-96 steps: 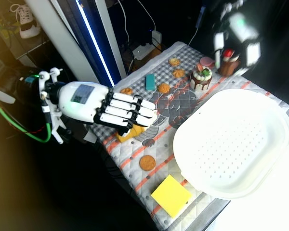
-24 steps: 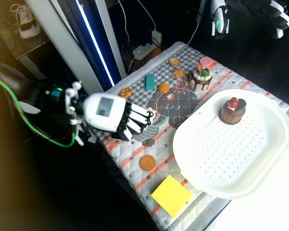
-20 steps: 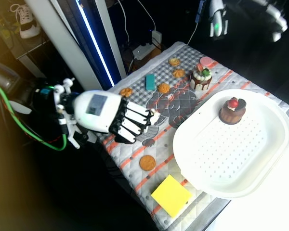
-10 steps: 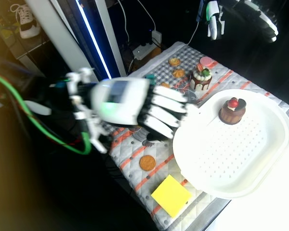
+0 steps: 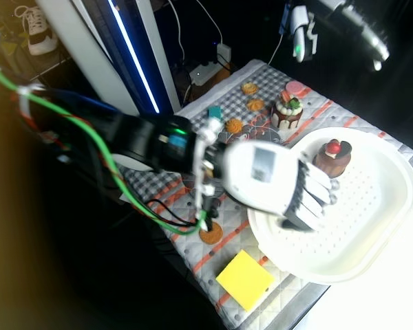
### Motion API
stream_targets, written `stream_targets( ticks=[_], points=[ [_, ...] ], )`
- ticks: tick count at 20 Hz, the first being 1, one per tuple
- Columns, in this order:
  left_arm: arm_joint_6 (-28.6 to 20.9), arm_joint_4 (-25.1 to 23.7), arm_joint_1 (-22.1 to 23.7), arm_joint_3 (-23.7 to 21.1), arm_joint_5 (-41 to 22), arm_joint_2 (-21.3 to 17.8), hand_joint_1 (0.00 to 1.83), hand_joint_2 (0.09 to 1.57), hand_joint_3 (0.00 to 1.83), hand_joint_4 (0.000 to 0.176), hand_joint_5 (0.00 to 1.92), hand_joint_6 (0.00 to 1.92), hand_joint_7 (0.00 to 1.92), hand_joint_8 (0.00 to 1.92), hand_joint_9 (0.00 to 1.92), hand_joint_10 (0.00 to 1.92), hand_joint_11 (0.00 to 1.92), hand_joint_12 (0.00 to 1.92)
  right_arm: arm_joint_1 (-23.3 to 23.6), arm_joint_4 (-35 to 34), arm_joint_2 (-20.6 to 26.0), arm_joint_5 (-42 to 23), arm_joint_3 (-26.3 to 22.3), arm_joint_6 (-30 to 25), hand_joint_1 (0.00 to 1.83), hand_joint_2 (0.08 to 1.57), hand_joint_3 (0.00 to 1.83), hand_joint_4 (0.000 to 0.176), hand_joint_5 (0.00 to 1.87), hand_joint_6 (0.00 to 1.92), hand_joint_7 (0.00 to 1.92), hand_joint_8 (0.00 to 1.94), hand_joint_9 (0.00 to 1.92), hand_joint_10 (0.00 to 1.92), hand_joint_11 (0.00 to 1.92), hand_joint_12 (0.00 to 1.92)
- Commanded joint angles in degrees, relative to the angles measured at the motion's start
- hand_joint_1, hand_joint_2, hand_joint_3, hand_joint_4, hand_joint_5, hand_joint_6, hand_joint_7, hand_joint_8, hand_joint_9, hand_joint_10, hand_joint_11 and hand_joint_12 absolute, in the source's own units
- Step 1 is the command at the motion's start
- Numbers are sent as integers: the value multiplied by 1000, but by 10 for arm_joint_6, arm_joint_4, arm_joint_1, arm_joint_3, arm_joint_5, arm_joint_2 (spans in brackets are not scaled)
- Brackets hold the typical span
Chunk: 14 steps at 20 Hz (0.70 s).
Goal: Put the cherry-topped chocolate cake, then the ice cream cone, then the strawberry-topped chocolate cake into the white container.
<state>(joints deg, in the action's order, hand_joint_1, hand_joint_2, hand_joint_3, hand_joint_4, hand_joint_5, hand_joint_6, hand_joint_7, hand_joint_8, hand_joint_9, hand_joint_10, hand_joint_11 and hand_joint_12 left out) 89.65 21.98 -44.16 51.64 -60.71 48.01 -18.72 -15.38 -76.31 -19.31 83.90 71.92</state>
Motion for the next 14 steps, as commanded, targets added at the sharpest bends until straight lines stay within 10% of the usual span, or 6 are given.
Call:
stream_targets(
  ticks=[1,5,8,10,13,14],
  points=[
    [-8,-9,5,3,-72,-3,803,1158,0,139,55,3,0,0,0,0,0,9,10,0,6,-74,4,0,763,1223,0,34,7,165,56,241,14,565,10,1383],
    [-8,-10,3,-1,-75,-4,825,1163,1,158,62,6,0,0,0,0,15,19,10,0,12,-84,-18,0,540,1091,4,106,0,0,0,0,0,1,0,145],
    [-8,-12,-6,-12,-73,-16,791,1142,4,147,43,1,0,0,0,0,1,182,8,2,52,-114,-68,0,559,1111,16,10,0,0,0,0,0,0,0,0],
    [-8,-15,-14,-21,-68,-25,760,1107,0,160,61,8,0,0,0,0,0,214,-16,5,91,-151,-111,0,580,1125,17,17,0,0,0,0,0,0,0,0],
    [-8,-19,-28,-32,-64,-39,724,1100,0,147,33,4,0,0,0,0,0,316,-65,5,145,-221,-179,-1,699,1186,0,0,0,0,0,0,0,0,0,1492],
    [-8,-20,-33,-36,-61,-44,756,1097,0,141,32,2,0,0,0,0,0,163,-76,10,161,-238,-197,-2,701,1154,0,35,0,0,0,0,15,13,0,1648]
  ],
)
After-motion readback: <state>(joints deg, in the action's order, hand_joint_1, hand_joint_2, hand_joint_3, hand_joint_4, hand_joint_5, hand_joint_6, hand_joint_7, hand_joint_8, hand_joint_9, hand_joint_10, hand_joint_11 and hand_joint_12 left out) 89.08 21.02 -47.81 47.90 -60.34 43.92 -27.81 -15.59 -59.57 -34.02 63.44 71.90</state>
